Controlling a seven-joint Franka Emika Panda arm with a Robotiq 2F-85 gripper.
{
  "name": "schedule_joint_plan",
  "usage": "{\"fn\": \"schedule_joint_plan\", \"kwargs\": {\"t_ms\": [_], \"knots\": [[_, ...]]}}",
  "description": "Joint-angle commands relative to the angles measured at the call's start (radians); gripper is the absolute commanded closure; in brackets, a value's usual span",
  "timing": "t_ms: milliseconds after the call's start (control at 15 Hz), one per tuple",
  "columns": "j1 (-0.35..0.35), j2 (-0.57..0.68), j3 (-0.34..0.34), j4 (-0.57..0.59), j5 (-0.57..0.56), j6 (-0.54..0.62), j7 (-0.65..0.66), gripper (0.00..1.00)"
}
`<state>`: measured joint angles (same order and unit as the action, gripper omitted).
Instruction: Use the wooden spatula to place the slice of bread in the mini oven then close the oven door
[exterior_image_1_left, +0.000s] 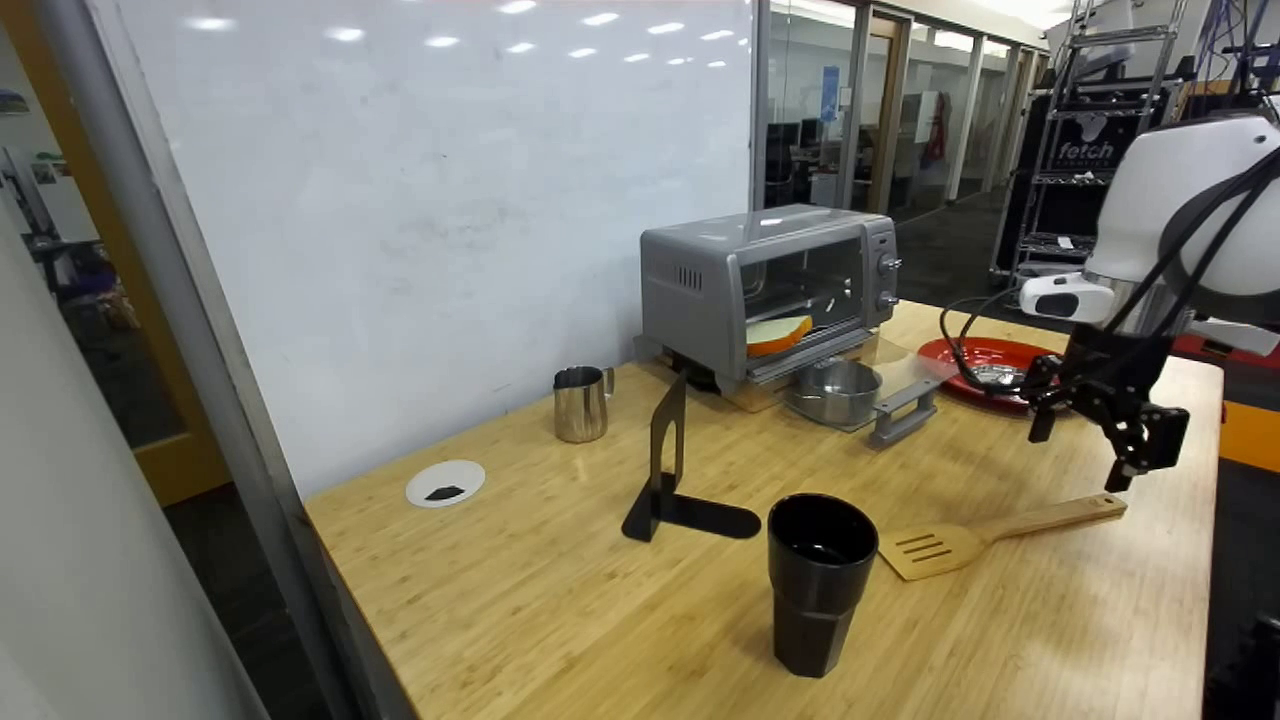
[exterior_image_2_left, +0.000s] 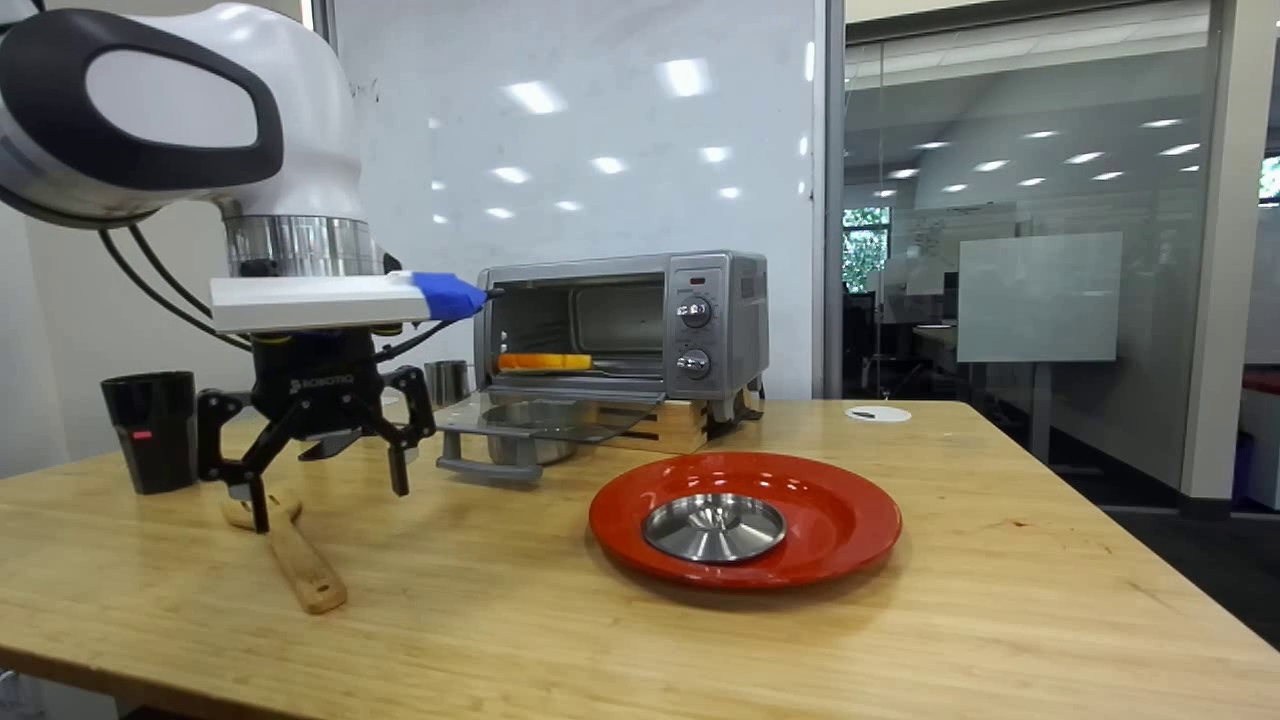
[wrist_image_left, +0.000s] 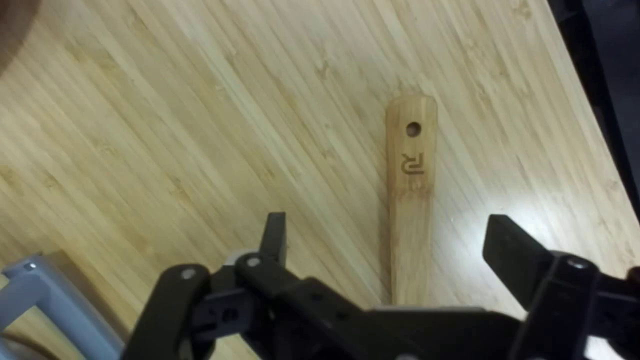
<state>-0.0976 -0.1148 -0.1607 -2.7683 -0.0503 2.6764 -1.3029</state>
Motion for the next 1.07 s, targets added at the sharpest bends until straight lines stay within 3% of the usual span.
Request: {"fn": "schedule_joint_plan", "kwargs": {"t_ms": [0,733,867,1000], "knots": [[0.001,-0.024,-0.017,-0.003,0.017,0.055,-0.02,0.0],[0.016,0.03,-0.042,-0.009,0.032,0.377,-0.04,0.0],[0.036,0.043,-0.05,-0.004,0.079,0.414,-0.044,0.0],[0.069,0.038,-0.064,0.018,0.178,0.367,-0.048,0.0]]}}
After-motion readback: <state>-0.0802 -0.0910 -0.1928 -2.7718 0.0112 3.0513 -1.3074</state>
